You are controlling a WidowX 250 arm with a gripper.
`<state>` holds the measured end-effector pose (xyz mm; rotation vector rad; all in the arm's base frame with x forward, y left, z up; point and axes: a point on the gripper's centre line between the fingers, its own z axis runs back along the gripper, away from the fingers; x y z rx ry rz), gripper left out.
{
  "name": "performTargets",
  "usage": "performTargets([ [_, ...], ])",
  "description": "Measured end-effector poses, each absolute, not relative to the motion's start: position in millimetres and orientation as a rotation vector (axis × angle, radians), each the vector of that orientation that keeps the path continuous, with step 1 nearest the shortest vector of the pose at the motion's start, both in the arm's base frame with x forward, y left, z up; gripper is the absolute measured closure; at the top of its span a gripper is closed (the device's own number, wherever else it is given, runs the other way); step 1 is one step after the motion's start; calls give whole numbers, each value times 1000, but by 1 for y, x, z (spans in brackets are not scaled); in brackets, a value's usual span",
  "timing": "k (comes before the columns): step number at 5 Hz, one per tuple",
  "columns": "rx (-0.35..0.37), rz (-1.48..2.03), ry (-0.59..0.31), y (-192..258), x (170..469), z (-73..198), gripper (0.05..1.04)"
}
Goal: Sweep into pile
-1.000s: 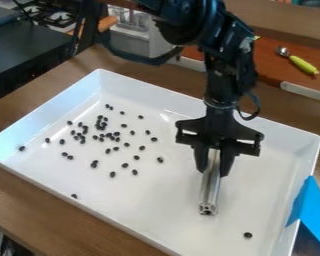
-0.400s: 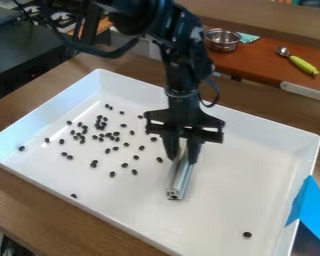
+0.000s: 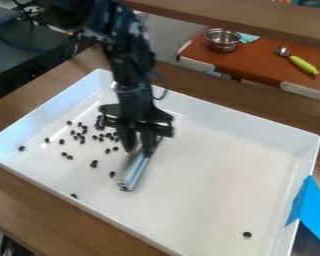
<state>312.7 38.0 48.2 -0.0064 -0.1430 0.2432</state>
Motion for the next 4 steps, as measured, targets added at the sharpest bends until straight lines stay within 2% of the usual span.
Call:
performTargets([
  [1, -5, 230, -138, 68, 309, 48, 734],
  [3, 20, 278, -157, 128, 326, 48, 734],
  [4, 21, 277, -132, 146, 325, 50, 735],
])
